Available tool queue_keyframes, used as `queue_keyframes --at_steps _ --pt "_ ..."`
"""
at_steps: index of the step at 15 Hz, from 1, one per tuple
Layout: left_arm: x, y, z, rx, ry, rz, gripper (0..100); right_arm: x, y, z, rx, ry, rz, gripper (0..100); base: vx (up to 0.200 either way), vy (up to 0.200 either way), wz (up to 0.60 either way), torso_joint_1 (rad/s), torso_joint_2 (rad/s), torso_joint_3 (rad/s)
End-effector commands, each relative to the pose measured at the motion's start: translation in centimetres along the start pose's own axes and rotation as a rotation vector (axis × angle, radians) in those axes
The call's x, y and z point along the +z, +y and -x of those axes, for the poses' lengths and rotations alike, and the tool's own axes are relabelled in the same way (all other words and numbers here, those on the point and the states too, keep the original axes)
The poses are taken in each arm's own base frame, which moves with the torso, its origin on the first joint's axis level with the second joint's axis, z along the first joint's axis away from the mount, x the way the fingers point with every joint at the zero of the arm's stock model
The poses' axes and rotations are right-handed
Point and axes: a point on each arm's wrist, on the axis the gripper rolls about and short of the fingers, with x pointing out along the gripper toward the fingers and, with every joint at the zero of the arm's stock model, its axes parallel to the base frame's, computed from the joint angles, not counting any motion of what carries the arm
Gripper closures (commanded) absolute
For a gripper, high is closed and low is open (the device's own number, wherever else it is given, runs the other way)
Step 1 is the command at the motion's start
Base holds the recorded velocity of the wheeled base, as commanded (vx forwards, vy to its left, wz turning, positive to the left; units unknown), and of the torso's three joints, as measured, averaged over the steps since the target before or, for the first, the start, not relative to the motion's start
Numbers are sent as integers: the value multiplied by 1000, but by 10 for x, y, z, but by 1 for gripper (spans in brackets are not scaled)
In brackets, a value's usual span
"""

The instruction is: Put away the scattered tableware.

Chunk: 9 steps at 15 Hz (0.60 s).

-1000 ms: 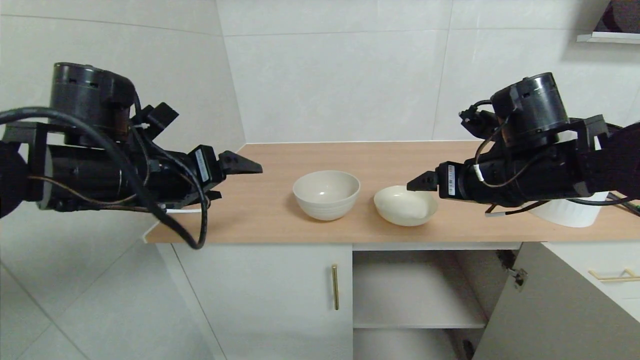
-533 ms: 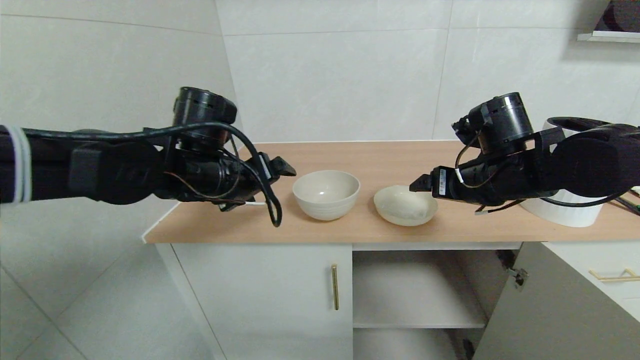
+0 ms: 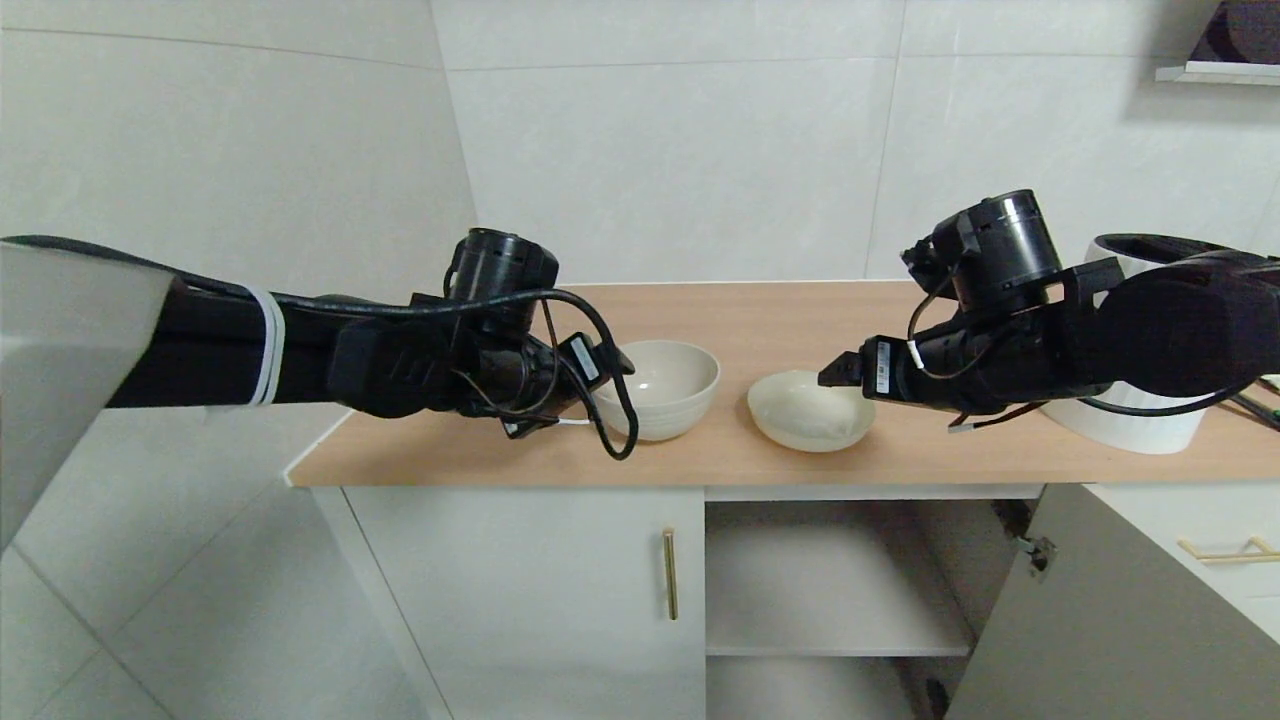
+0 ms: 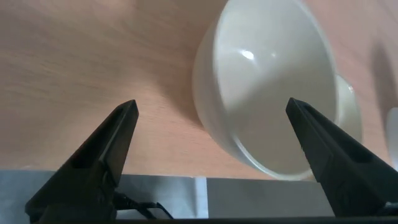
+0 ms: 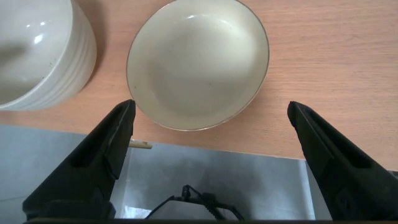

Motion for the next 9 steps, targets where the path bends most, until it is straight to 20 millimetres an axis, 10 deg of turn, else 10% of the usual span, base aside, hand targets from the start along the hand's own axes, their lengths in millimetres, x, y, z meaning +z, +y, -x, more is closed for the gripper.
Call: queue_keyframes --at_steps 1,2,9 --pt "-3 2 -7 10 12 -2 0 1 0 1 3 -4 0 0 0 0 0 0 0 0" --pt "-2 1 -5 7 8 -1 100 0 0 1 1 -3 0 0 0 0 0 0 0 0" --pt "1 -2 2 -8 -6 24 100 1 1 1 2 -4 -3 0 0 0 0 0 0 0"
